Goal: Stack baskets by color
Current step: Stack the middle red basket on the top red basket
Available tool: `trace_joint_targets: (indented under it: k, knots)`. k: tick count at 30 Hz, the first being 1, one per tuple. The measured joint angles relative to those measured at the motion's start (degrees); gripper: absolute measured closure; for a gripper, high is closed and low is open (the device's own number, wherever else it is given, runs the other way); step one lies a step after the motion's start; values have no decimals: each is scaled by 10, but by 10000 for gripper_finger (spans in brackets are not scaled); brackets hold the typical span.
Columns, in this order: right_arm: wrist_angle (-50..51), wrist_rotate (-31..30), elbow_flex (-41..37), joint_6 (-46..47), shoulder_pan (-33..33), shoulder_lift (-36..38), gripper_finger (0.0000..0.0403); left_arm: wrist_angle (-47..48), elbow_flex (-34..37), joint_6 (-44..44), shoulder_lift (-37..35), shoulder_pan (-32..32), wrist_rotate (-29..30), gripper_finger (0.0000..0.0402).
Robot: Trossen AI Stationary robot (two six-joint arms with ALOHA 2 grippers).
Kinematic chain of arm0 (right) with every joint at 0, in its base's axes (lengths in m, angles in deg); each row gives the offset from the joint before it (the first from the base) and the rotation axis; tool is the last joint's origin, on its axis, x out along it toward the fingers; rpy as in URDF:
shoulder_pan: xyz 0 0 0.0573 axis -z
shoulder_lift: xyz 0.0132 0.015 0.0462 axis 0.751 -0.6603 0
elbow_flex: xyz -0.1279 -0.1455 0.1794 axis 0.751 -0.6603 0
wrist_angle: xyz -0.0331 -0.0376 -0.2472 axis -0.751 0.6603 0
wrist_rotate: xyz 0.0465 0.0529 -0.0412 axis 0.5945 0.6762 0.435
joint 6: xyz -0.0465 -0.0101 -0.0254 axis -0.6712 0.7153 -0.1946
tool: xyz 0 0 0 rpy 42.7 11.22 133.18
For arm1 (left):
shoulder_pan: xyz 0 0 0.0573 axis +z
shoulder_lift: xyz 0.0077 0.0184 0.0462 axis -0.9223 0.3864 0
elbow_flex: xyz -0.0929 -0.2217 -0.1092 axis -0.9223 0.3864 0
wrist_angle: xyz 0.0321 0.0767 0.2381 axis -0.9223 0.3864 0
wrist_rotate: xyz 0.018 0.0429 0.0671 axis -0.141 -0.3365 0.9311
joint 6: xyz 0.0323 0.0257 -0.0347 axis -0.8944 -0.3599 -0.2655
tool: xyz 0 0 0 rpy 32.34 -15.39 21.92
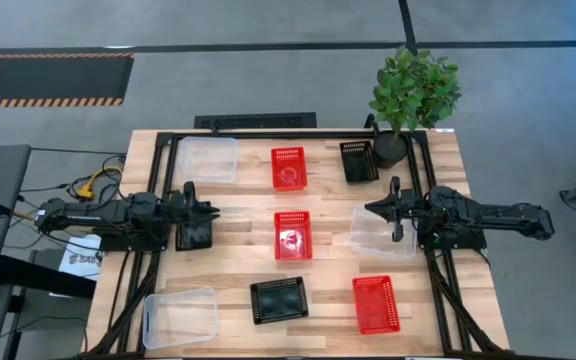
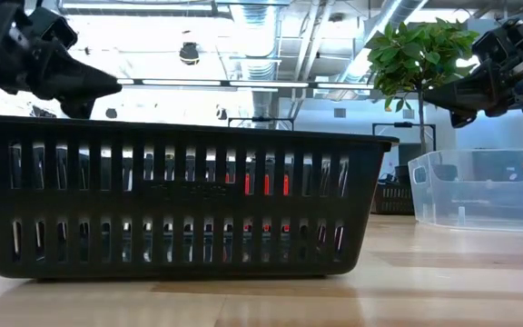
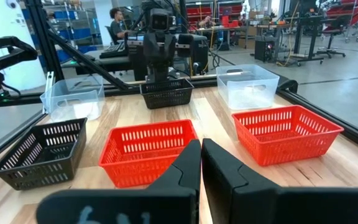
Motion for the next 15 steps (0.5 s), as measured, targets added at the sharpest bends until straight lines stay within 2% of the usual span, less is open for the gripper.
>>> trace_joint_targets:
  k: [2, 4, 9, 12, 15]
  knots:
    - [-8, 0, 0, 0, 0, 0, 365, -8, 0, 34, 0, 0, 0, 343]
    - [-16, 1, 0, -2, 0, 0, 365, -12, 0, 29, 0, 0, 14, 343]
    - [-34, 0, 7, -10, 4, 0, 365, -52, 0, 23, 0, 0, 152, 343]
    - [-39, 0, 14, 2, 4, 0, 365, -94, 0, -18, 0, 0, 198, 343]
    - [-38, 0, 15, -5, 4, 0, 365, -146, 0, -66, 0, 0, 206, 343]
